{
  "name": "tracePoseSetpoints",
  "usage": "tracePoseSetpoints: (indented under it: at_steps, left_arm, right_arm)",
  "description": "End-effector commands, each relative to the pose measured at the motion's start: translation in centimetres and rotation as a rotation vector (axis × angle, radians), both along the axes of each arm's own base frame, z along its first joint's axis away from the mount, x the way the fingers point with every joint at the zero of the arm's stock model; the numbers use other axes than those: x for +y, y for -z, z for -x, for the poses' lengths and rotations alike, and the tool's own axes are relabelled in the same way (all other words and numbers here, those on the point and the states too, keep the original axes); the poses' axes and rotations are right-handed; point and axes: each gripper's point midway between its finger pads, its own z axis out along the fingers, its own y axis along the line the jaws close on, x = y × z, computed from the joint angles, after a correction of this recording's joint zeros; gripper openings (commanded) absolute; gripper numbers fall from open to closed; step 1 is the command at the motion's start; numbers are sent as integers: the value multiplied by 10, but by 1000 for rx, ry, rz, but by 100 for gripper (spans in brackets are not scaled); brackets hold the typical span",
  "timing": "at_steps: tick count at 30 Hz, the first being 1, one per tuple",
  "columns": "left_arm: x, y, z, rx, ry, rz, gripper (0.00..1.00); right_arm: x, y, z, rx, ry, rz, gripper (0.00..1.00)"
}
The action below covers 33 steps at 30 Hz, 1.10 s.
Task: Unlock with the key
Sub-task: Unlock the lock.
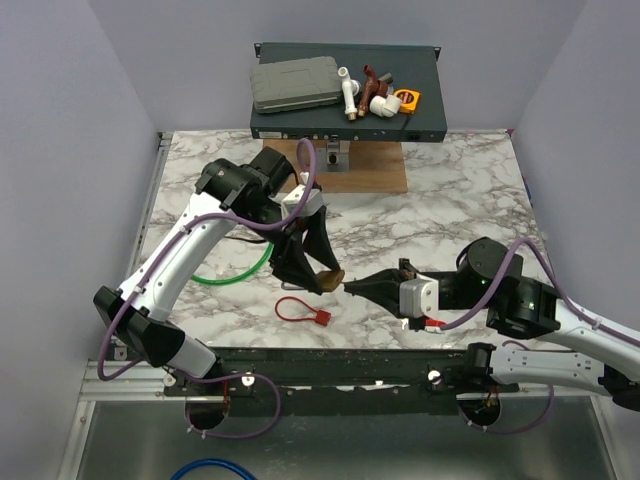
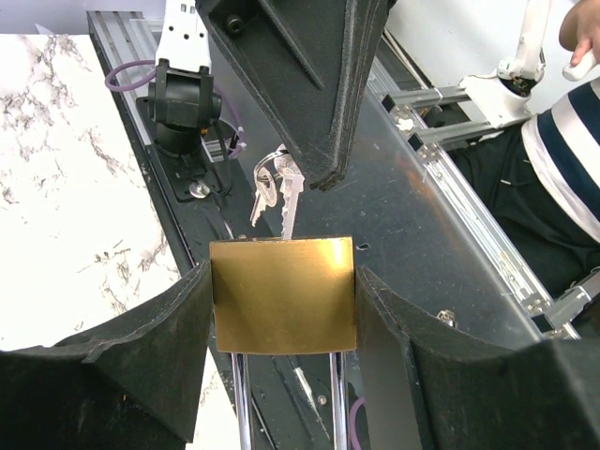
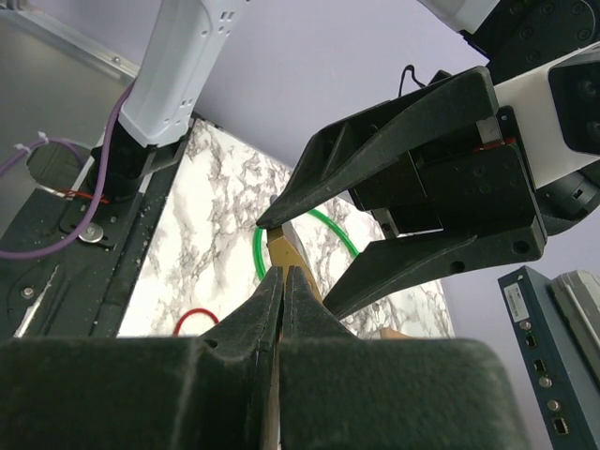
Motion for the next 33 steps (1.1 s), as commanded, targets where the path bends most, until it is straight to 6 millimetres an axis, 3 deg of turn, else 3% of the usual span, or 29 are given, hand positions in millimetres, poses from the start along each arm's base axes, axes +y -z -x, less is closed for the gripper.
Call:
tracePoseSetpoints:
  at_steps: [1,21,33]
  left_arm:
    - [5,-35,28,36,55,125,0]
    - [10,-40,36,7,65,140,0]
    - [11,-41,39,-4,67,145,0]
  right_arm:
    - [3,13,7,44,-31,37,1]
    - [14,19,6,54,-55,37,1]
    - [18,37,-1,98,-73,56,1]
